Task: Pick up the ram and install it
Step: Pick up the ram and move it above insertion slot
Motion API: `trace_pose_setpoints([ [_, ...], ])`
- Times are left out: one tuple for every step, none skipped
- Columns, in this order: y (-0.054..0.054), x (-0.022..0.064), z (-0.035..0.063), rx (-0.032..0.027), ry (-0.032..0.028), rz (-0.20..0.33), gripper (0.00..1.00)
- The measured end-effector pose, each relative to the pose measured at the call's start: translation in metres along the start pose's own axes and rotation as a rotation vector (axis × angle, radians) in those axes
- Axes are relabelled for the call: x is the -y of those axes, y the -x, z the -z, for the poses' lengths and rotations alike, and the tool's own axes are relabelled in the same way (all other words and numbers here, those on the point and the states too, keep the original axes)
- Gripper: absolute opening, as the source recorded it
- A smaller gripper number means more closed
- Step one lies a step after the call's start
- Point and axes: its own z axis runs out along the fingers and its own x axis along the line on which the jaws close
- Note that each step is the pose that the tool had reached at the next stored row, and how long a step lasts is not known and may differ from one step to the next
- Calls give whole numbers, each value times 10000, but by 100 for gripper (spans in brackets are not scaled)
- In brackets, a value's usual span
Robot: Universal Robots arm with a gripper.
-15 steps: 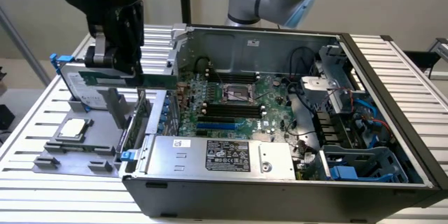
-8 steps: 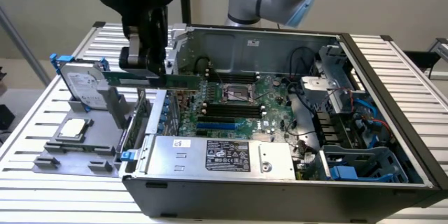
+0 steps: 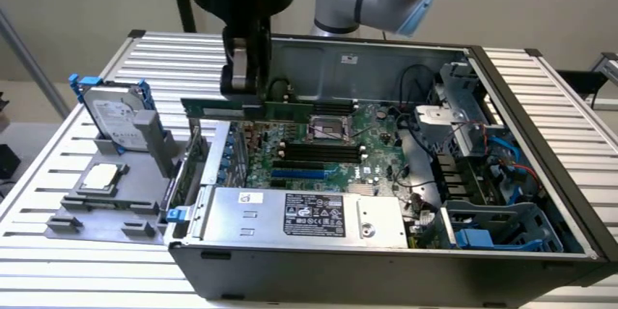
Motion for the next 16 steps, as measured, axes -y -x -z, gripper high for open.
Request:
trace_pose_setpoints([
  [21, 45, -14, -2, 1, 1, 14],
  [42, 91, -29, -3, 0, 0, 14],
  [65, 136, -45, -5, 0, 0, 14],
  [89, 182, -62, -6, 0, 0, 14],
  [113, 227, -79, -8, 0, 0, 14],
  [137, 271, -96, -8, 0, 0, 14],
  [161, 315, -113, -11, 0, 0, 14],
  [186, 358, -130, -13, 1, 0, 14],
  [213, 401, -147, -13, 0, 0, 14],
  [240, 441, -164, -14, 0, 0, 14],
  [268, 480, -182, -14, 0, 0, 14],
  [297, 518, -198, -15, -1, 0, 14],
  [328, 554, -215, -16, 0, 0, 14],
  [359, 587, -231, -17, 0, 0, 14],
  [392, 618, -247, -17, 0, 1, 14],
  [427, 646, -262, -17, 0, 1, 14],
])
